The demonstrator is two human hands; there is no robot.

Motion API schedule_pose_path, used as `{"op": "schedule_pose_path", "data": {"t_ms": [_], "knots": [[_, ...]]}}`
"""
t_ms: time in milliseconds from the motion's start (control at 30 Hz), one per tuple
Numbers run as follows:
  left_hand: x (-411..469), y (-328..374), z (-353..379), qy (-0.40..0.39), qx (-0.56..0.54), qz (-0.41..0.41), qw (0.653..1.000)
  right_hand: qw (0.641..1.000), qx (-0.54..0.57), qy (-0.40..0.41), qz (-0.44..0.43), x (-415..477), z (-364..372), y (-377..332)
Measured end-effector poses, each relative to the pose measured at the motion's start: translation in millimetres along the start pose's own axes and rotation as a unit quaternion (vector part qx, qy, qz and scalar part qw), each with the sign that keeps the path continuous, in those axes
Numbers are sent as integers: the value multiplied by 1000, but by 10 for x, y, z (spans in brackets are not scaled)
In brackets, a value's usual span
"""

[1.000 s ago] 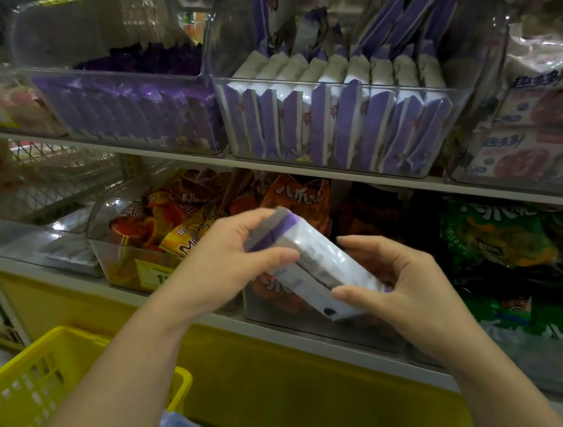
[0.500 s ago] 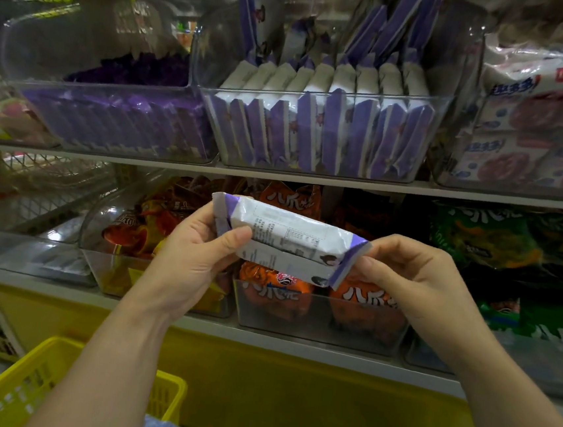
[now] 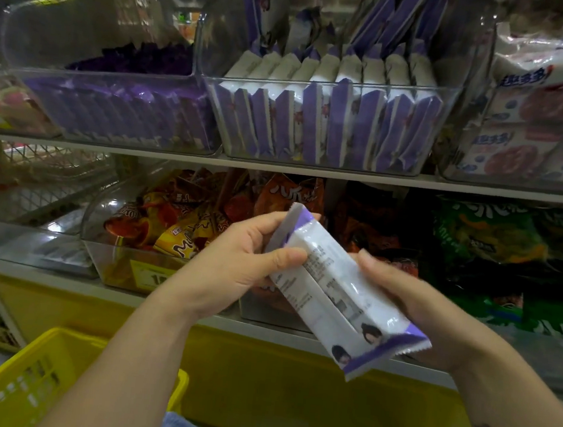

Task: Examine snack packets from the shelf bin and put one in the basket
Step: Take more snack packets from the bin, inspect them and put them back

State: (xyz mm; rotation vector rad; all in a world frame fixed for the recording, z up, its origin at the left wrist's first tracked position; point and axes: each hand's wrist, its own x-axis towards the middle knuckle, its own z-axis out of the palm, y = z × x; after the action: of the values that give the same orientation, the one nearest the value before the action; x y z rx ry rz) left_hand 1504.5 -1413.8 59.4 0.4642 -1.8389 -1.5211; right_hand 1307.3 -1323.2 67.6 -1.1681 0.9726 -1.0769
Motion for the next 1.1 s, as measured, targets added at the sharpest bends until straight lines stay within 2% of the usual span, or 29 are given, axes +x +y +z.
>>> {"op": "schedule_pose_path", "data": {"t_ms": [100,233,333,467,633,800,967,1100], "knots": [[19,0,72,2,1,18,1000,999,29,-25,22,16,30,-2],[92,-32,187,121,51,71,989,997,65,-23,-29,41,74,14],[122,-50,263,175,75,80,978,997,17,15,-77,52,88,37],[138,-86,291,137,33,31,989,989,-34,62,-127,79,105,62],[108,-161,417,54,54,-25,997,979,-43,103,-172,122,87,90],[130,-195,485,80,43,-36,995,977,-57,100,-177,140,76,125],[148,-174,472,139,8,-37,990,981,-47,84,-169,116,58,112],[149,-115,441,186,22,-37,982,985,-20,61,-158,71,58,82]]}}
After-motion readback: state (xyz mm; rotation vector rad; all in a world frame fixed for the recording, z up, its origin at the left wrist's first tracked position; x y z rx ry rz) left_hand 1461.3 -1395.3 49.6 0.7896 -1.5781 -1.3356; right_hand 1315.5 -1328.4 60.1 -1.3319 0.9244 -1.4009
